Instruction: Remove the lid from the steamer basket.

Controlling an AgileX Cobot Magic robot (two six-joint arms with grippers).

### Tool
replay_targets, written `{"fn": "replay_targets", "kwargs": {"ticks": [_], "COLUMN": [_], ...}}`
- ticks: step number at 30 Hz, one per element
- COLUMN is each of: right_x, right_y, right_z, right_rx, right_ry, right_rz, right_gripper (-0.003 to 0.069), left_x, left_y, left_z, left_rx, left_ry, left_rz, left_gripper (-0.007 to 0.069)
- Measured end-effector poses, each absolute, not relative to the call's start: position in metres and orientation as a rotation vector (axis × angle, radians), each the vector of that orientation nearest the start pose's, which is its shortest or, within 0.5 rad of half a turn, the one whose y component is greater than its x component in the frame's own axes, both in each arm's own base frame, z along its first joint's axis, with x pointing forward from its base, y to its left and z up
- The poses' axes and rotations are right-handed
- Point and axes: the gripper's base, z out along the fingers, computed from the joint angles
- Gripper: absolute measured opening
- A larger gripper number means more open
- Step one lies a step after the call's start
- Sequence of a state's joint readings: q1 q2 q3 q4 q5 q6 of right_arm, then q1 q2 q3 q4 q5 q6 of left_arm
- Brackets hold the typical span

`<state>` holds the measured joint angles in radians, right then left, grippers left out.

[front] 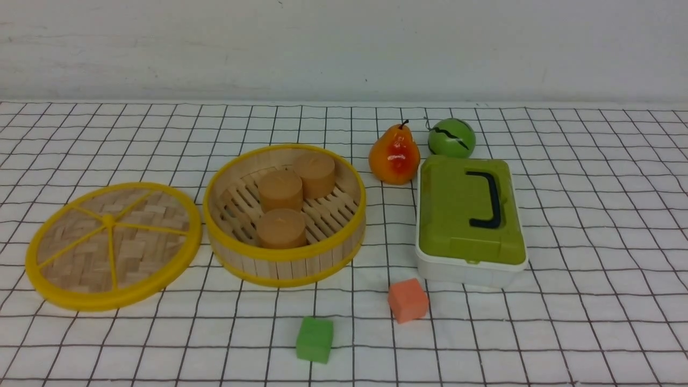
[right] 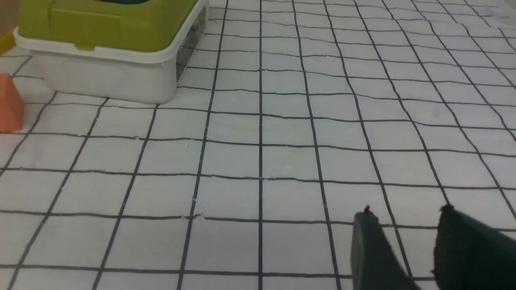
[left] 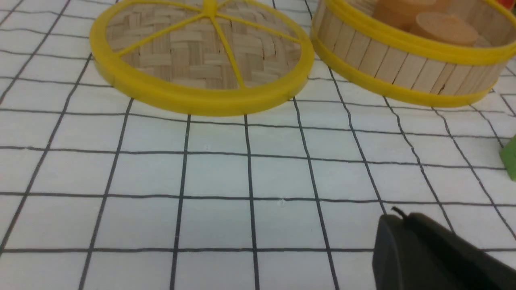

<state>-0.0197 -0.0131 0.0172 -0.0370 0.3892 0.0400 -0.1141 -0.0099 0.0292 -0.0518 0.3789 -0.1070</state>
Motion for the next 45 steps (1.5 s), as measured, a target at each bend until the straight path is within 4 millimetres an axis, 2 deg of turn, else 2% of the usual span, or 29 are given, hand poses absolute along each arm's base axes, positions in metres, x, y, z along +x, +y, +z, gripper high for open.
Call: {"fn": "replay_targets", "kwargs": {"ticks": [45], "right_x": [0.0519], "right_y": [-0.0023], "right_z": [0.1732], "right_rx": [0.034], "right_ry": [1.876], "right_rz": [-0.023], "right_gripper": [0.0239], "left_x": [0.0515], "left_y": [-0.0088], "left_z": [0.169], "left_rx": [-0.01], "left_ry": [1.896], "left_rz": [-0.208], "left_gripper": [0.0023]}}
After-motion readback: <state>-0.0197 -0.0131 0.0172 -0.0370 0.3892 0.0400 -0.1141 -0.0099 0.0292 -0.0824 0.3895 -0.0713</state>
